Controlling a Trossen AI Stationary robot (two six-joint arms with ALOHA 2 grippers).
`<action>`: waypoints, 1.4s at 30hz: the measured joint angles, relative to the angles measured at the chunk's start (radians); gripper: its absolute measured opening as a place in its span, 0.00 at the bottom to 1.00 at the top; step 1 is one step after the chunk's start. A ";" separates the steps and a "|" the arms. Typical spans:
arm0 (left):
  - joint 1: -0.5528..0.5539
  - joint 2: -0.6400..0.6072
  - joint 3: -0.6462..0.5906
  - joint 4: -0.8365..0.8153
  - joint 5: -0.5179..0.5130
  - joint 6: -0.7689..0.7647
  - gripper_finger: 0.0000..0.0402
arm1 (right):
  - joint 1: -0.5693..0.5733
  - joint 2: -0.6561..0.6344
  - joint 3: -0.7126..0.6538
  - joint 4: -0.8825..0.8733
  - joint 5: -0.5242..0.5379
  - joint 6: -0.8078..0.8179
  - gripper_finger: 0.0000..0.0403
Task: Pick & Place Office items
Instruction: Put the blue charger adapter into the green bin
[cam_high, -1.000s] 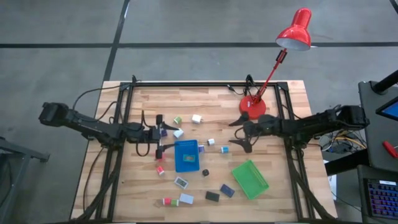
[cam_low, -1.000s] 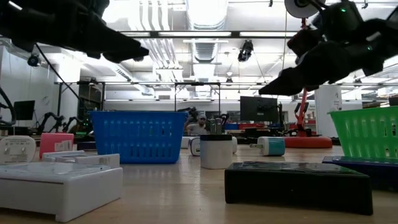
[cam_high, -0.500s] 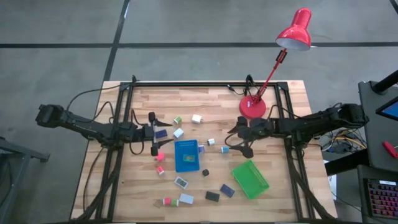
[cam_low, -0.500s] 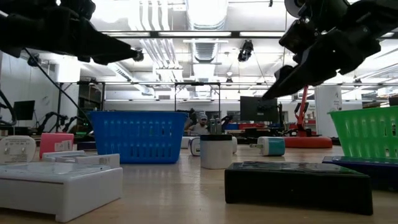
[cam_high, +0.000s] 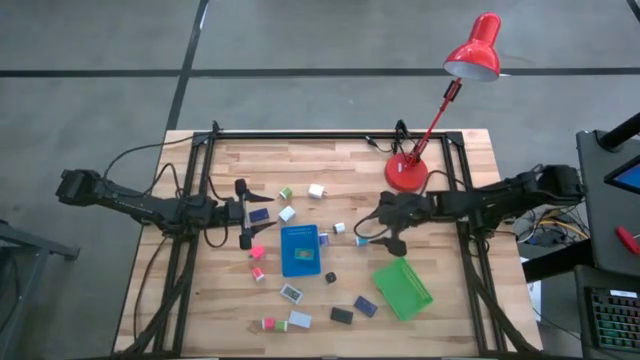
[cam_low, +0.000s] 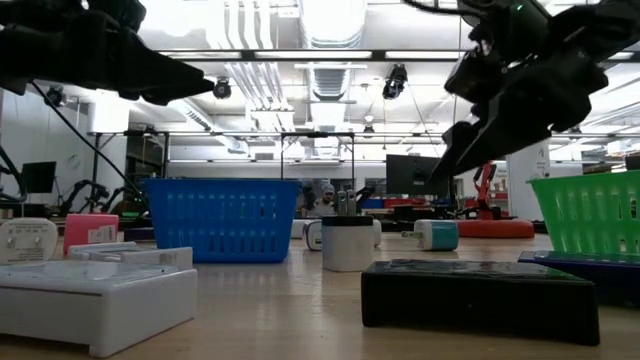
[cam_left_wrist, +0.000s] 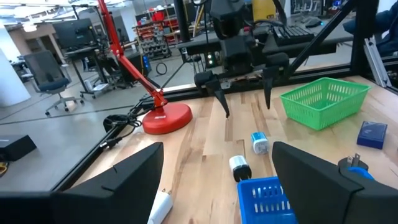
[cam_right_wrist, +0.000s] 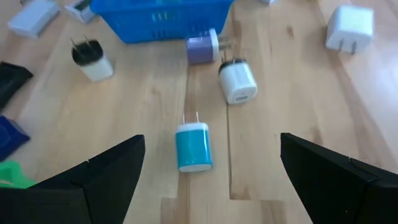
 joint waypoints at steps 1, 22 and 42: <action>0.000 0.000 0.000 0.000 0.000 -0.001 0.76 | 0.006 0.020 0.010 0.003 0.000 -0.001 0.91; 0.000 0.001 0.000 -0.017 -0.001 -0.012 0.76 | 0.055 0.290 0.312 -0.289 -0.027 -0.059 0.91; 0.000 0.001 0.000 -0.022 -0.003 -0.016 0.76 | 0.054 0.363 0.436 -0.492 -0.071 -0.062 0.91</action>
